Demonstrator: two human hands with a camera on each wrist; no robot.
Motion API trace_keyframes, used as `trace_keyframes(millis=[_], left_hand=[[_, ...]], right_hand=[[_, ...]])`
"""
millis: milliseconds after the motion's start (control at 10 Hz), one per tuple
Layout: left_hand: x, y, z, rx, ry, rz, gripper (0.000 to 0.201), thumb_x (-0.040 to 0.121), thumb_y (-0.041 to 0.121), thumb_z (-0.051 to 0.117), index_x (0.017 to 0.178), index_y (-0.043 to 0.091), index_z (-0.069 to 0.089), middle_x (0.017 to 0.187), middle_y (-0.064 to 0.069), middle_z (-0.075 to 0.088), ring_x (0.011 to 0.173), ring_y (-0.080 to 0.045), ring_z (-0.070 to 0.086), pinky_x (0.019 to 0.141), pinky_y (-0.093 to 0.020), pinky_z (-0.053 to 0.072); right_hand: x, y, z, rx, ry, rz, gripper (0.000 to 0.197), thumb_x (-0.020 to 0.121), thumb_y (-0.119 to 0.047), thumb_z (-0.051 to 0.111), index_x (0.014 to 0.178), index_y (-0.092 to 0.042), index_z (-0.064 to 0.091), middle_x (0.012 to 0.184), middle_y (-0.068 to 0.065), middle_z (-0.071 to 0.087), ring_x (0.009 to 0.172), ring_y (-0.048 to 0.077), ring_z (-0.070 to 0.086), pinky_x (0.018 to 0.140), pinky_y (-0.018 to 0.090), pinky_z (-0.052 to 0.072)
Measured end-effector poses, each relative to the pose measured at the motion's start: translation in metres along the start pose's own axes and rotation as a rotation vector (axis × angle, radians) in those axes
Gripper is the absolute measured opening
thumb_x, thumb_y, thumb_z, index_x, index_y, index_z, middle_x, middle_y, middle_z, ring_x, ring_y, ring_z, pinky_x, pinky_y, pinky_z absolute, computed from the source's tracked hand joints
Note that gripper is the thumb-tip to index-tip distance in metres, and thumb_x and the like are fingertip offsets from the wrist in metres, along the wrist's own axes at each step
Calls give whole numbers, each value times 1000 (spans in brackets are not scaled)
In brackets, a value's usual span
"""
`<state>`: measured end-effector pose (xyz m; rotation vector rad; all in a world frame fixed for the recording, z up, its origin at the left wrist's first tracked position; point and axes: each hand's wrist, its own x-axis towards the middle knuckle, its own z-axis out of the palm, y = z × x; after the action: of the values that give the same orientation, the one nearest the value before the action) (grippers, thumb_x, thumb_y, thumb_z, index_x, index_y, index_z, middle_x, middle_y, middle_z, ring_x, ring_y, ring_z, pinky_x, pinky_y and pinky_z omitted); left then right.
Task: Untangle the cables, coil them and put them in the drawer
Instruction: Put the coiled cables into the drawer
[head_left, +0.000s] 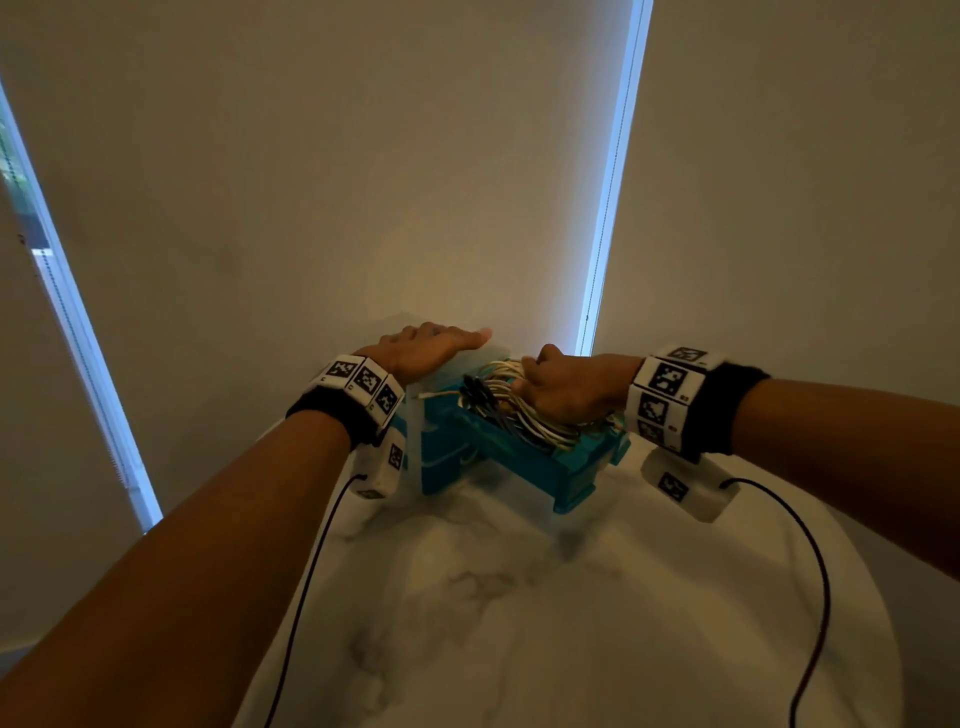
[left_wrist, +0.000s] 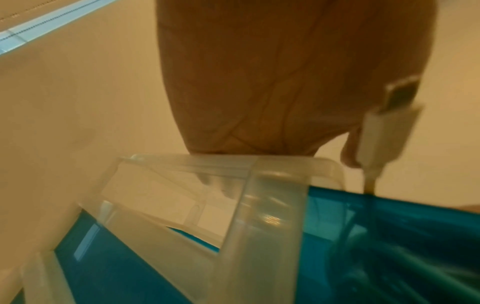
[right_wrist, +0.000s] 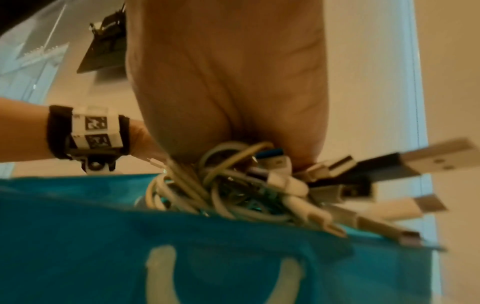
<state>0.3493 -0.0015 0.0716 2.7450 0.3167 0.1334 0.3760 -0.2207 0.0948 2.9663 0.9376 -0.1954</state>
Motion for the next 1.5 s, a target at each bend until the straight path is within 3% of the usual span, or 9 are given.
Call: trace_keyframes(millis=[100, 300, 500, 600, 800, 1000, 1200, 1400, 1500], left_hand=[[-3, 5, 5, 114, 28, 21, 86, 90, 92, 31, 161, 44, 34, 175, -9, 22, 159, -37, 22, 127, -61, 16], [-4, 17, 10, 219, 42, 10, 87, 87, 90, 46, 160, 44, 31, 173, -9, 22, 157, -37, 25, 126, -62, 19], [-5, 27, 15, 267, 57, -25, 77, 96, 77, 46, 161, 39, 28, 172, -9, 24, 156, -37, 28, 124, -68, 19], [-6, 29, 13, 268, 74, -22, 75, 98, 76, 44, 162, 38, 28, 172, -8, 24, 156, -36, 28, 125, -67, 17], [-5, 29, 15, 281, 72, -31, 74, 99, 74, 45, 162, 39, 27, 173, -9, 23, 157, -36, 26, 125, -68, 16], [-3, 35, 16, 208, 70, -74, 66, 104, 70, 32, 162, 39, 30, 174, -7, 22, 159, -34, 21, 127, -66, 8], [-4, 26, 16, 256, 89, -45, 76, 98, 81, 35, 161, 39, 32, 170, -8, 28, 155, -36, 29, 124, -64, 19], [-6, 28, 16, 278, 110, -21, 73, 100, 77, 38, 160, 36, 32, 169, -10, 31, 152, -38, 33, 122, -65, 23], [-5, 29, 14, 271, 97, -25, 72, 100, 75, 39, 160, 35, 32, 169, -11, 29, 153, -39, 31, 123, -66, 22]], right_hand=[[3, 1, 0, 44, 56, -30, 42, 115, -25, 31, 141, -1, 55, 141, 24, 54, 123, 35, 52, 104, 39, 44], [-2, -1, 14, -105, 88, -76, 38, 106, -24, 57, 135, 1, 59, 143, 29, 48, 99, 35, 52, 83, 42, 44], [-5, 5, 7, -216, 255, -152, 56, 111, -51, 39, 136, -7, 62, 136, 18, 56, 128, 35, 46, 106, 44, 42], [-22, 11, 2, 62, 140, -299, 70, 106, -70, 27, 155, -23, 45, 152, 19, 47, 135, 34, 50, 112, 43, 44], [-35, 32, 20, -50, -79, -450, 134, 69, -97, 62, 166, -43, -14, 178, -9, -11, 165, 24, -1, 133, 56, 9], [-10, 16, 32, -6, -96, -365, 139, 55, -73, 68, 167, -34, -3, 176, 5, 10, 160, 37, 17, 124, 59, 33], [-5, 21, 28, 249, -15, -492, 108, 64, -55, 85, 157, -38, 32, 145, -7, 53, 122, 19, 60, 99, 37, 56], [-41, 38, 15, 432, 151, -527, 76, 92, -67, 69, 156, -41, 36, 144, -18, 54, 116, -2, 61, 97, 18, 53], [-61, 58, 21, 320, 156, -529, 98, 76, -91, 66, 158, -52, 29, 155, -21, 47, 135, 6, 54, 114, 40, 50]])
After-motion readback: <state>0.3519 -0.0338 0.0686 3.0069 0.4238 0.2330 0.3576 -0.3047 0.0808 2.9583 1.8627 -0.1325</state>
